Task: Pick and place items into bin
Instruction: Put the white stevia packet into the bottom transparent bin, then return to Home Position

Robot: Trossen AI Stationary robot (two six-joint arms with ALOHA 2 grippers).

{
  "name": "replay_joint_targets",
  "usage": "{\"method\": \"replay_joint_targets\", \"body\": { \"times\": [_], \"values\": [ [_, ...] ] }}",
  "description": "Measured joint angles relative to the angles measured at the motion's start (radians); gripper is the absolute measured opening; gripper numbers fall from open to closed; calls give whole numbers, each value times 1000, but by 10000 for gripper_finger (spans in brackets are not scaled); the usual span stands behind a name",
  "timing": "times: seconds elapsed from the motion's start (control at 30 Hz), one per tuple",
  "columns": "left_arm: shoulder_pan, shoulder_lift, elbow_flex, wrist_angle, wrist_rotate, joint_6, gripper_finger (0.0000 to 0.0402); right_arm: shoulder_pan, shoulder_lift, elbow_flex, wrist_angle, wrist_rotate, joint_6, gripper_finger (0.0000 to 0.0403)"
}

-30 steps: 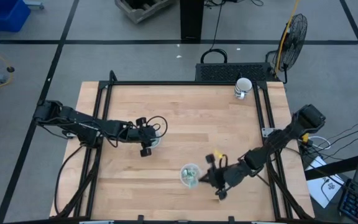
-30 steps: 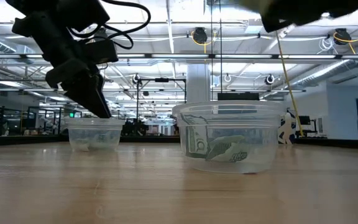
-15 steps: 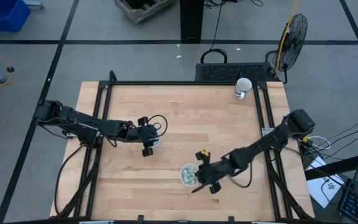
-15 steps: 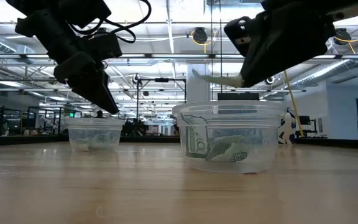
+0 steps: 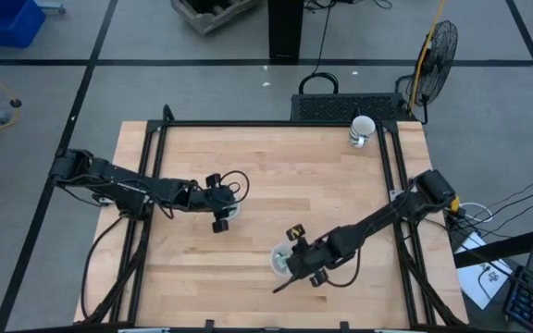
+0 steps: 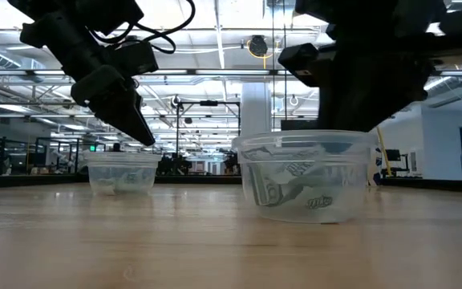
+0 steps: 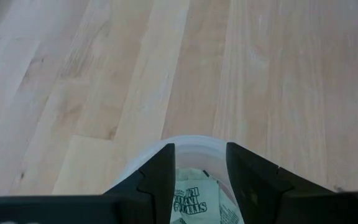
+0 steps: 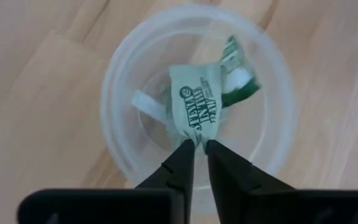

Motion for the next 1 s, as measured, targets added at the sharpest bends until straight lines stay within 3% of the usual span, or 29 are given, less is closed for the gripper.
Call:
{"method": "replay_joint_targets", "body": {
  "times": [0.37,0.5,0.6,0.8,1.0],
  "values": [
    [-2,-5,8,3,23,-2,150,-13,-54,0,9,4,-1,114],
    [-4,-37,69,-15,65,32,150,-12,-124,0,-31,10,-110,120],
    [-4,-78,131,-96,72,114,150,-11,-217,0,-96,108,-156,120],
    [3,-198,277,-272,41,186,150,-12,-443,0,-185,397,-52,112],
    [4,-344,363,-380,-85,189,150,-11,-680,0,-323,424,103,111]
  ]
}}
